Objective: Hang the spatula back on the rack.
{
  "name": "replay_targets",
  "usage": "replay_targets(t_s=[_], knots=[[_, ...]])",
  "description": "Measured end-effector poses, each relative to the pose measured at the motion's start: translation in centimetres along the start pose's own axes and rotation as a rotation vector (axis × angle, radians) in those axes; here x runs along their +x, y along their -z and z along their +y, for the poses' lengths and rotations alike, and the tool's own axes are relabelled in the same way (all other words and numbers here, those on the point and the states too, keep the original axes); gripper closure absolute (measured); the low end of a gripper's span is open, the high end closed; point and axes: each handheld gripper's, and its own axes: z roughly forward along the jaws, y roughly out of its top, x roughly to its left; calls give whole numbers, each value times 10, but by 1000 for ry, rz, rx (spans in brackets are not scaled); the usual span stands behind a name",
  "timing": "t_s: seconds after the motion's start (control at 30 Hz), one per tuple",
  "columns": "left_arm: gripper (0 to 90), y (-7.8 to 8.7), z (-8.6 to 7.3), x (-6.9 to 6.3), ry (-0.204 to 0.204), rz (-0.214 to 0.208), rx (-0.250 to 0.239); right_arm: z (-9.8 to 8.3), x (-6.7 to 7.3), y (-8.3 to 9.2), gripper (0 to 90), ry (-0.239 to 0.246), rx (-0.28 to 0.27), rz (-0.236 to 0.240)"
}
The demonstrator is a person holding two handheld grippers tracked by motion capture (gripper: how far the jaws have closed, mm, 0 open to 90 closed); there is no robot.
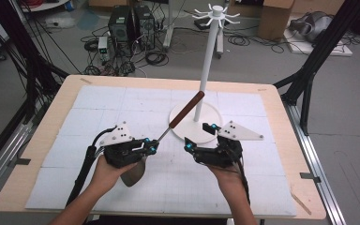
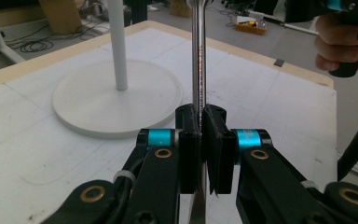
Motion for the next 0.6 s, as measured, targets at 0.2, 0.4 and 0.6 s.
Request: replay_targets(t_s=[0.2, 0.4, 0.6], knots=[[839, -6, 3, -6, -6, -12, -8, 11, 6, -17, 205, -3, -10, 40], [839, -11, 3, -10, -10, -15, 4, 18, 12, -24, 207, 2, -20, 57], [839, -13, 4, -12, -3, -10, -10, 27, 15, -25, 228, -13, -52, 58]])
